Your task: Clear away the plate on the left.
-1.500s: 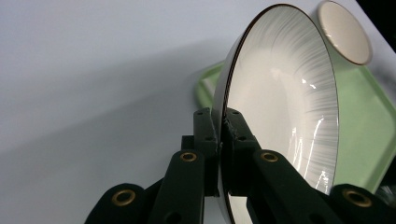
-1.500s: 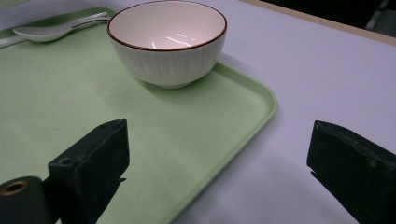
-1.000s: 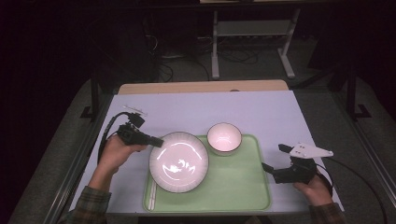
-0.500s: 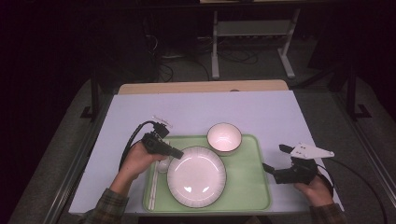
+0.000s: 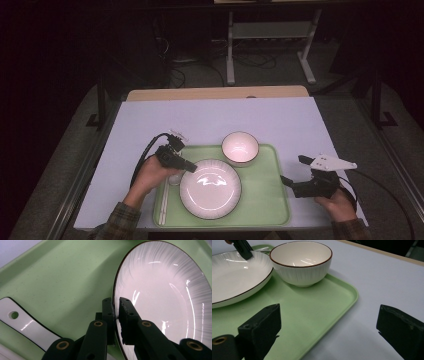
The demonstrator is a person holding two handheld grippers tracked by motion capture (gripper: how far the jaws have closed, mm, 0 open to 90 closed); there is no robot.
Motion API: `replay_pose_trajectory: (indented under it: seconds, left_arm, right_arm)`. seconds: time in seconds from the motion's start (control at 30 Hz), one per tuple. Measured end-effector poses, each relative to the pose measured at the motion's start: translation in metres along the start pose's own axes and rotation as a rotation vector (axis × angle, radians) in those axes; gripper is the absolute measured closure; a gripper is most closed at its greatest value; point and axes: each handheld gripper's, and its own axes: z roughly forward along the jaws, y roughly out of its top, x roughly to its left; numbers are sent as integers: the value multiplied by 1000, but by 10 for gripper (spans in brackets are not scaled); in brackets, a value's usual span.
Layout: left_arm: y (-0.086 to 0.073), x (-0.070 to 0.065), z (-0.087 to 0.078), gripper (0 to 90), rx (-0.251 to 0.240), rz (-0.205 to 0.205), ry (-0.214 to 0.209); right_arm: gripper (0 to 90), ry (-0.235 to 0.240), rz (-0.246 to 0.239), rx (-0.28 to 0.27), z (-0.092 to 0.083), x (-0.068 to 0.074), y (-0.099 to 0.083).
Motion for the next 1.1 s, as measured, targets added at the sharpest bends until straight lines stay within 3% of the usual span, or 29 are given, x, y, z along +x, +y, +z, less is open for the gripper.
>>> replay_pose_trajectory:
  seconds: [0.2, 0.3, 0.67, 0.9, 1.1]
  left_arm:
    - [0, 0, 3, 806, 1, 29, 7]
    - [-1, -1, -1, 715, -27, 48, 21]
    - [-22, -9, -35, 439, -218, 129, 92]
    - [-49, -8, -54, 339, -333, 139, 160]
    - [-75, -3, -67, 276, -398, 112, 208]
  right_arm:
    - [49, 0, 0, 1, 0, 0, 0]
    - [49, -1, 1, 1, 0, 0, 0]
    - [49, 0, 3, -4, 0, 0, 0]
    - [49, 1, 0, -8, -1, 0, 1]
    - [49, -2, 3, -9, -1, 0, 1]
